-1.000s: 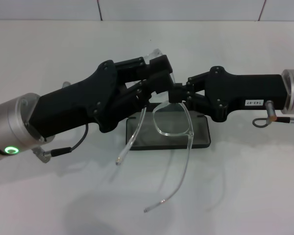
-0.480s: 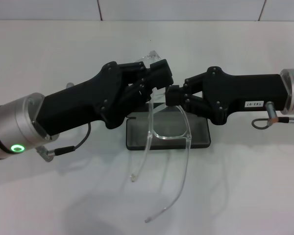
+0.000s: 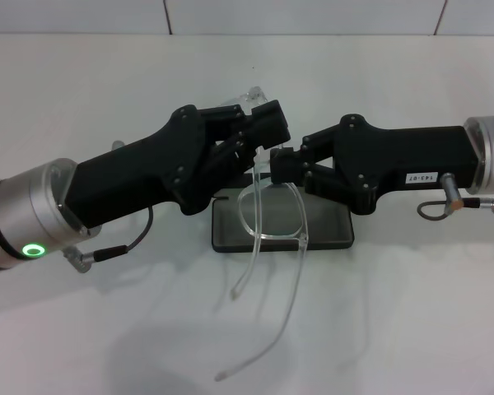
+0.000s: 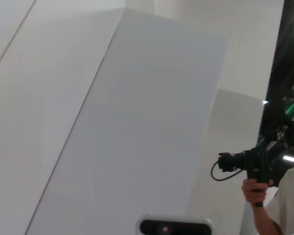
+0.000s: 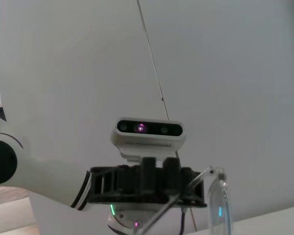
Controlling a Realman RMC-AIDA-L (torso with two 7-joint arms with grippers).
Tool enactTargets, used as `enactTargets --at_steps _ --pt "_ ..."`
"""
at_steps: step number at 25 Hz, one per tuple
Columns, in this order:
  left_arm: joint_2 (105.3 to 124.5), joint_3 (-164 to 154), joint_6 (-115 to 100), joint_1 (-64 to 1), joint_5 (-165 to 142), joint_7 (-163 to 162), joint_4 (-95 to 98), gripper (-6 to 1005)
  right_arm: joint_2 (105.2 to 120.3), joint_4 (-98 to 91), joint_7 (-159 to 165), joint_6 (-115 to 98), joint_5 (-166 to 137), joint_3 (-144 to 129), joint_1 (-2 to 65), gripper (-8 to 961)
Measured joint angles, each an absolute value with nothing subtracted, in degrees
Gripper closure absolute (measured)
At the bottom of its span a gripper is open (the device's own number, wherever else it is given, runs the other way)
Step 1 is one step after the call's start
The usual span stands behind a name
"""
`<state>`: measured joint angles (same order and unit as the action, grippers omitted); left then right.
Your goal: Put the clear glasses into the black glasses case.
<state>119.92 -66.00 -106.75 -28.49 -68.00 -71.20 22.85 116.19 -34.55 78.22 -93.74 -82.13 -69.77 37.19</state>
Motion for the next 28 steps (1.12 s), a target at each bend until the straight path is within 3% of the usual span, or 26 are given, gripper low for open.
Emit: enactTargets --at_steps 28 --pt "119.94 -66.36 -106.07 -28.45 -68.01 -67.17 20.63 900 116.14 -34.23 77.60 -94.22 -80.85 -69.61 36.89 899"
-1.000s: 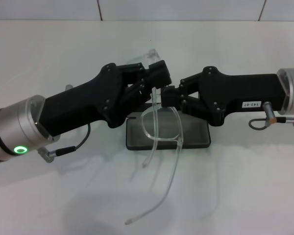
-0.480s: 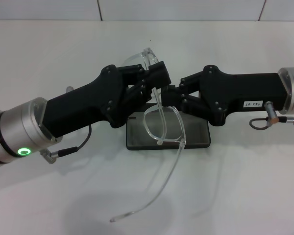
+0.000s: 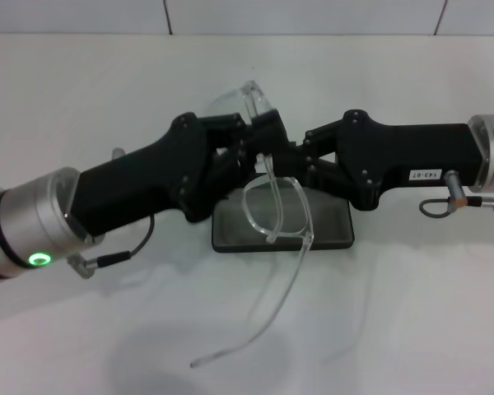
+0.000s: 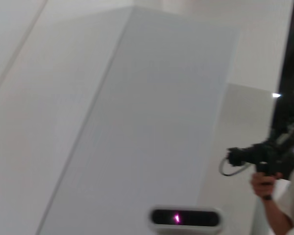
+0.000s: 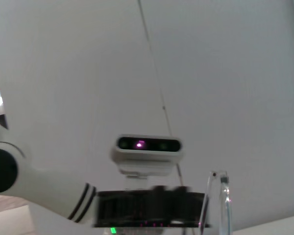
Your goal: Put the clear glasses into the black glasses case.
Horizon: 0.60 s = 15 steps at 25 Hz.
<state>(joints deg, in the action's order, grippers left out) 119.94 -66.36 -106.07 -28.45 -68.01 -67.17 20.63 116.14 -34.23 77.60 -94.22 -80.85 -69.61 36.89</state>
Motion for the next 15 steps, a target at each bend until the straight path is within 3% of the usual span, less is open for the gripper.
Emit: enactTargets --at_steps 8,15 --pt "118.66 -66.11 -113.31 -27.23 -66.86 -66.71 23.25 899 115.48 -34.76 77.50 -94.49 -79.49 -68.00 34.69 899" --pt "116.28 -63.20 -113.50 -24.22 -65.72 -68.26 25.49 898 114.69 -34.49 76.87 -110.81 -79.27 -51.37 31.56 899"
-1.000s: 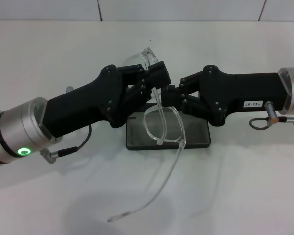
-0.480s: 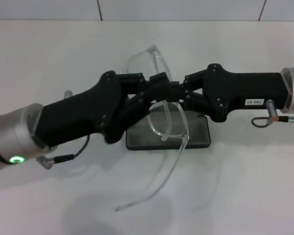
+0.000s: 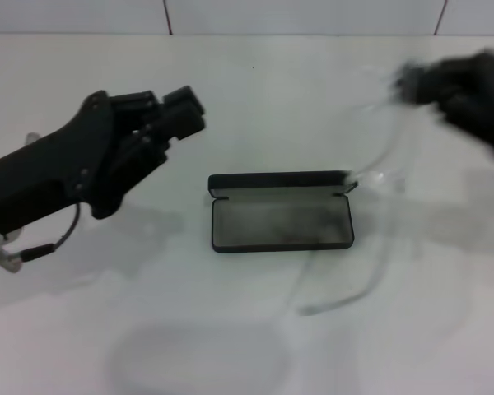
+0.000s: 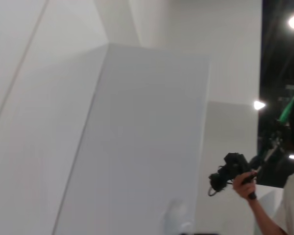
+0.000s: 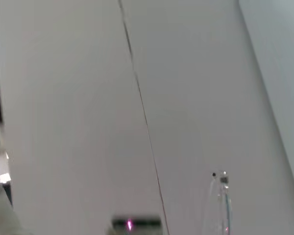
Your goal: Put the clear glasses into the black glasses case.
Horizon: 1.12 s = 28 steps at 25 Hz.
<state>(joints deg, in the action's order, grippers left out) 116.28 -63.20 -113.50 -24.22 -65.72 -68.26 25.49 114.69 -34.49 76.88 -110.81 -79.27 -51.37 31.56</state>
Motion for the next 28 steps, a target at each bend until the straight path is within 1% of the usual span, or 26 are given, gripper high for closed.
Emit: enactTargets --at_steps 3,6,8,10,12,16,21,28 --pt "116.35 -63.20 -113.54 -23.87 -65.71 -68.50 25.51 898 114.19 -32.51 77.36 -119.42 -78.00 -42.38 31.55 899" --pt "117.25 -63.69 -113.75 -24.84 -67.97 -68.54 25.54 898 113.99 -30.96 77.51 -122.90 -73.53 -39.73 31.66 899" --pt "118.52 -63.83 -114.07 -26.24 -71.11 -68.69 25.56 898 114.16 -30.64 77.26 -123.09 -70.35 -39.94 31.45 899" --pt "119.41 -64.81 -114.20 -27.51 -73.50 -68.63 25.47 898 114.72 -30.42 76.65 -123.10 -67.77 -39.98 31.38 899" --pt "119.77 -67.23 -114.21 -28.66 -74.04 -67.92 25.18 898 115.26 -30.16 75.63 -123.02 -66.47 -40.02 31.70 899" --pt "120.17 -75.32 -114.21 -30.91 -70.68 -65.14 24.99 897 115.36 -26.21 72.52 -121.08 -65.77 -39.70 34.08 899" --pt "120.06 -83.14 -114.20 -32.48 -64.28 -62.12 25.54 897 115.44 -21.90 67.31 -115.33 -66.39 -42.28 36.70 899" --pt "120.03 -83.40 -114.19 -31.94 -58.29 -61.80 25.18 896 115.64 -21.56 65.07 -109.74 -66.53 -50.23 37.80 899"
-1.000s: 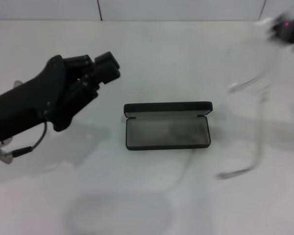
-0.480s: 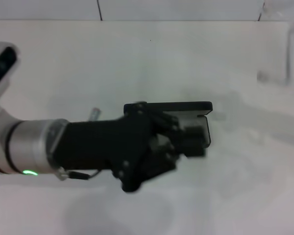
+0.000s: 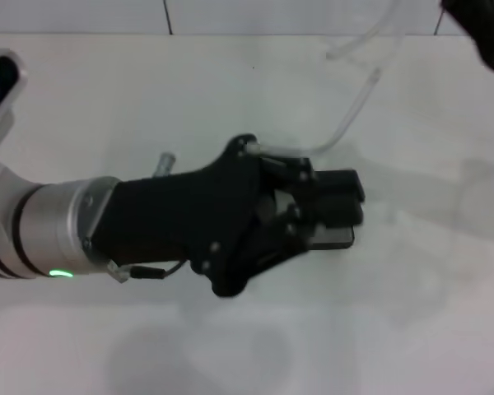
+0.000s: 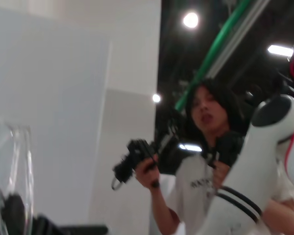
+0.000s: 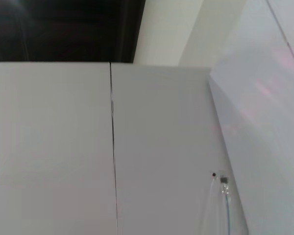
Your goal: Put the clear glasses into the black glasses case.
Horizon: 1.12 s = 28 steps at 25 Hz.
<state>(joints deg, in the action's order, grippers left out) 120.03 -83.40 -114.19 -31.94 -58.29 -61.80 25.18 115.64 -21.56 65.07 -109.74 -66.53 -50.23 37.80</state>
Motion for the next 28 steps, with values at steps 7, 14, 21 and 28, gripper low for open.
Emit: enactTargets --at_steps 7,14,21,28 --pt "120.00 -83.24 -113.97 -30.75 -54.60 -61.76 24.96 896 115.74 -21.51 64.47 -107.25 -66.61 -53.92 37.94 899" --pt "119.90 -82.45 -113.21 -30.83 -53.60 -61.43 22.68 895 115.24 -22.07 64.32 -104.71 -67.94 -58.42 38.70 899" --pt "119.81 -82.22 -110.15 -30.95 -53.12 -61.34 21.05 895 115.21 -22.27 64.29 -102.36 -69.99 -62.15 39.98 900" --pt "119.79 -82.25 -106.52 -31.32 -53.09 -61.20 18.34 894 115.46 -22.38 64.36 -101.41 -72.91 -62.91 41.04 900"
